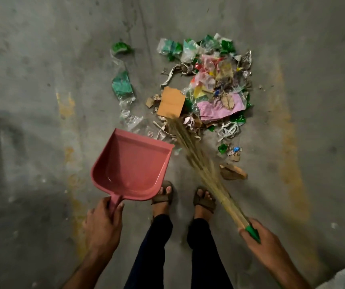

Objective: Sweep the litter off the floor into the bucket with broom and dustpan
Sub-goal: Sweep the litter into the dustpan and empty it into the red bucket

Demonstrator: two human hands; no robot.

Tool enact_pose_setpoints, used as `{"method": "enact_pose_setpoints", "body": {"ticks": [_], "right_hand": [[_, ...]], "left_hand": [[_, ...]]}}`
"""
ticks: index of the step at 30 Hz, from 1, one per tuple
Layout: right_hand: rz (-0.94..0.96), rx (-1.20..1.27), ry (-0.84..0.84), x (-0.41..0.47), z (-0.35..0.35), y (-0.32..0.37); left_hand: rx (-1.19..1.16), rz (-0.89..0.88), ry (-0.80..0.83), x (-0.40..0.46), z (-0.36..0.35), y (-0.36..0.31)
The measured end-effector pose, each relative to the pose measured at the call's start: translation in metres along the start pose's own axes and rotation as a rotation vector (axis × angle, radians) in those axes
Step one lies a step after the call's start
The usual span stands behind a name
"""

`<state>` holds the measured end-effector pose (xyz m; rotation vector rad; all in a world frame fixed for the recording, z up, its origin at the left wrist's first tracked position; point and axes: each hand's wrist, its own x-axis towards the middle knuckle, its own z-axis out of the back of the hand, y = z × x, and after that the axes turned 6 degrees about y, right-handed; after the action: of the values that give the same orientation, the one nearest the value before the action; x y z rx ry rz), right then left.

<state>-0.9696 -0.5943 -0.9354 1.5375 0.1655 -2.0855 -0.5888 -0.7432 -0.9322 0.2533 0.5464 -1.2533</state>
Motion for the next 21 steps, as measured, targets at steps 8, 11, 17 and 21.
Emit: {"method": "enact_pose_setpoints", "body": {"ticks": [8,11,17,21], "right_hand": [[0.101,-0.244,0.241,0.025,-0.055,0.073],[0.179,-0.360,0.253,0.077,-0.079,0.135],[-0.036,-0.283,0.153,0.168,-0.107,0.187],[-0.140,0.129,0.134,0.151,-0.098,0.133]], "left_hand": [[-0.007,0.110,-0.132,0.010,0.029,0.055],[0.066,0.114,-0.110,0.026,0.023,0.074],[0.124,0.094,-0.029,0.054,-0.004,0.082],[0.070,0.063,0.015,0.060,-0.018,0.070]]}}
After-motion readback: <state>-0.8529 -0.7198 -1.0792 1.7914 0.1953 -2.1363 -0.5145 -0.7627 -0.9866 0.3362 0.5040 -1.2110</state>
